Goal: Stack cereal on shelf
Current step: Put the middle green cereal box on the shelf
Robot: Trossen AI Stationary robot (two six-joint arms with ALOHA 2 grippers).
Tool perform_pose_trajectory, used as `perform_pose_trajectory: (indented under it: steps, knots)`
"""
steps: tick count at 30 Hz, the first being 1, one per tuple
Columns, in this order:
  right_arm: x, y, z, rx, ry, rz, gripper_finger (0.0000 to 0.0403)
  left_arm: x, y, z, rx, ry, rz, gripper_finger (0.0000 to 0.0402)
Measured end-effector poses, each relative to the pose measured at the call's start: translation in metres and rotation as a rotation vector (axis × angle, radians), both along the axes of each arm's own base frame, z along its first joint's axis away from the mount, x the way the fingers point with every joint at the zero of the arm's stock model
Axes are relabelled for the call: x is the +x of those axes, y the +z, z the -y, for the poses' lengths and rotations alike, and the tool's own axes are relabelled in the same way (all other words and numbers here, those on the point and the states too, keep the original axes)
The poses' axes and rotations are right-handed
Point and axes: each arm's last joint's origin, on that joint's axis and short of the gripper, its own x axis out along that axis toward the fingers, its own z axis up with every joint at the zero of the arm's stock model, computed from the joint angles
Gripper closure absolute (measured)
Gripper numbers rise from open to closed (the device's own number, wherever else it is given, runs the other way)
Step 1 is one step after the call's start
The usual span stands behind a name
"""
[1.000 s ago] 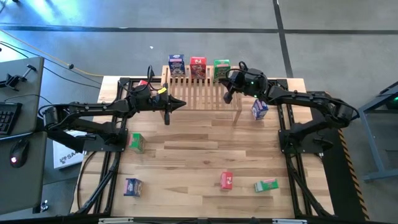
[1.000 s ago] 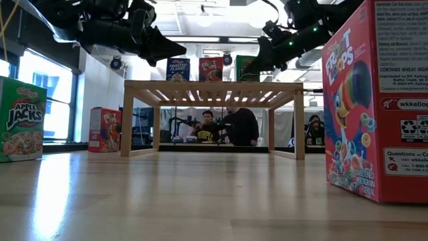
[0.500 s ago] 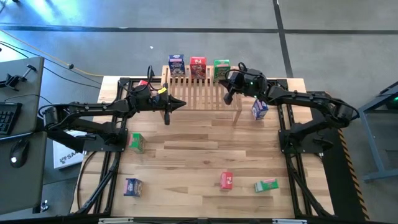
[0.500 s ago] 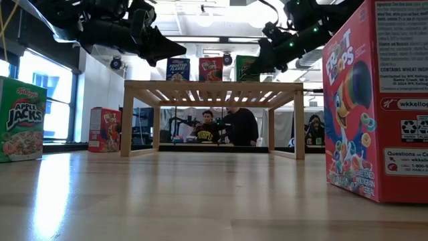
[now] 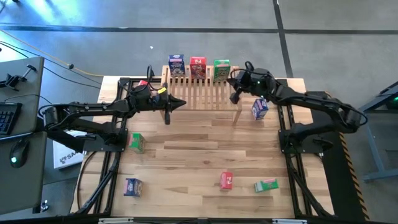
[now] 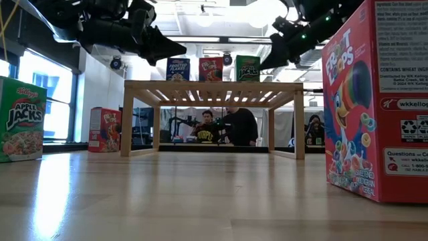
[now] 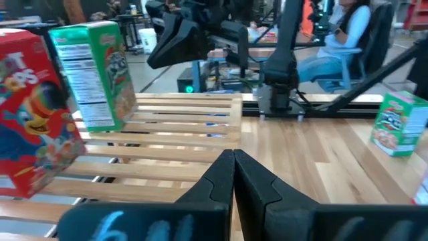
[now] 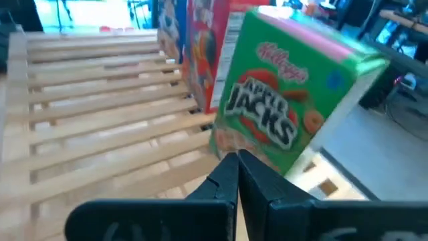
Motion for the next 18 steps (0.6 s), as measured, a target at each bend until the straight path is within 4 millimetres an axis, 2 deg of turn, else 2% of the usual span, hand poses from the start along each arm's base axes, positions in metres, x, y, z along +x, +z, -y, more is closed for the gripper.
perform_pose_trajectory:
  steps: [9, 18]
  knots:
    - [0.03, -0.019, 0.016, -0.03, 0.086, 0.096, 0.0403, 0.007, -0.011, -0.003, -0.011, 0.09, -0.041, 0.0401]
    - [0.037, -0.034, 0.035, -0.041, 0.039, 0.121, 0.0403, 0.008, -0.009, -0.003, 0.003, 0.095, -0.026, 0.0401]
